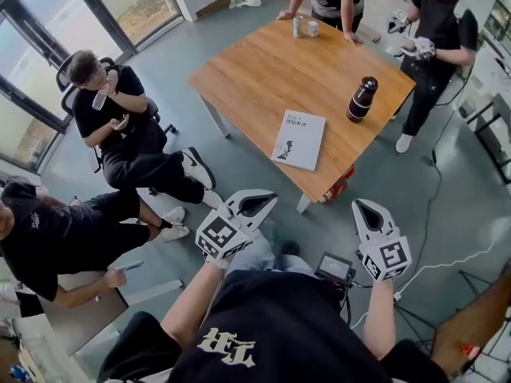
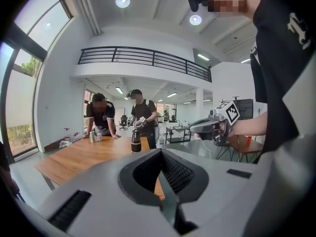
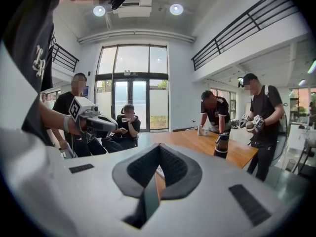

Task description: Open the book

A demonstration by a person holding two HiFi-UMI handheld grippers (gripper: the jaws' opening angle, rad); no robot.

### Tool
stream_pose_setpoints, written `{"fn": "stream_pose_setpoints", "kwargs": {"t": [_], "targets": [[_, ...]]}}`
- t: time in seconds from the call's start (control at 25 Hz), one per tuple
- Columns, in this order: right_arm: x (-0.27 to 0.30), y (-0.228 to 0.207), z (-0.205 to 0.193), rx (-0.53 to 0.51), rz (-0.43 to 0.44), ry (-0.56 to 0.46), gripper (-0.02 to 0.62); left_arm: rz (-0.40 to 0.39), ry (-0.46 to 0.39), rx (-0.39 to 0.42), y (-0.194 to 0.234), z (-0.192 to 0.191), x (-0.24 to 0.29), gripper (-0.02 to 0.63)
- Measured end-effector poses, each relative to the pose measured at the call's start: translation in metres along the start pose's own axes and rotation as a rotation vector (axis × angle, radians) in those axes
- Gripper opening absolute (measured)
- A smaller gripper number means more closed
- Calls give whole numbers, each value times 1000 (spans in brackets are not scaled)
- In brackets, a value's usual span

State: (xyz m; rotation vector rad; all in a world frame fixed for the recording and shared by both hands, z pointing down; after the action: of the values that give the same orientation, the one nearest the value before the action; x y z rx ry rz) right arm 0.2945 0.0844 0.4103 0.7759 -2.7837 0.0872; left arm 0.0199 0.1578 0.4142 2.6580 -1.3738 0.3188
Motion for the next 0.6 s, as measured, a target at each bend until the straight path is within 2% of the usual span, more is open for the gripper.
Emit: {"fn": "stream_pose_setpoints", "kwargs": {"t": [0.28,0.6], "targets": [[-13,1,-4,1,-65,36,-12,-54,39,16,10,-17,20,6],[-15,-1,-11,6,-102,95,-12,-93,65,13,24,-33,46,6]]}}
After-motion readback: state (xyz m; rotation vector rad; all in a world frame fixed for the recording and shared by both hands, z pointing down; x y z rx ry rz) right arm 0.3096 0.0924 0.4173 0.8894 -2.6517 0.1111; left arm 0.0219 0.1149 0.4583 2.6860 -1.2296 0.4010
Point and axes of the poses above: the fingertips, and each gripper's own axes: x forward along the fingers, y to its left, z out of its top, the point moved 7 cm from there along -x, backward along the fingers, and after that the axes turned 2 degrees about z, right-handed, at the moved point
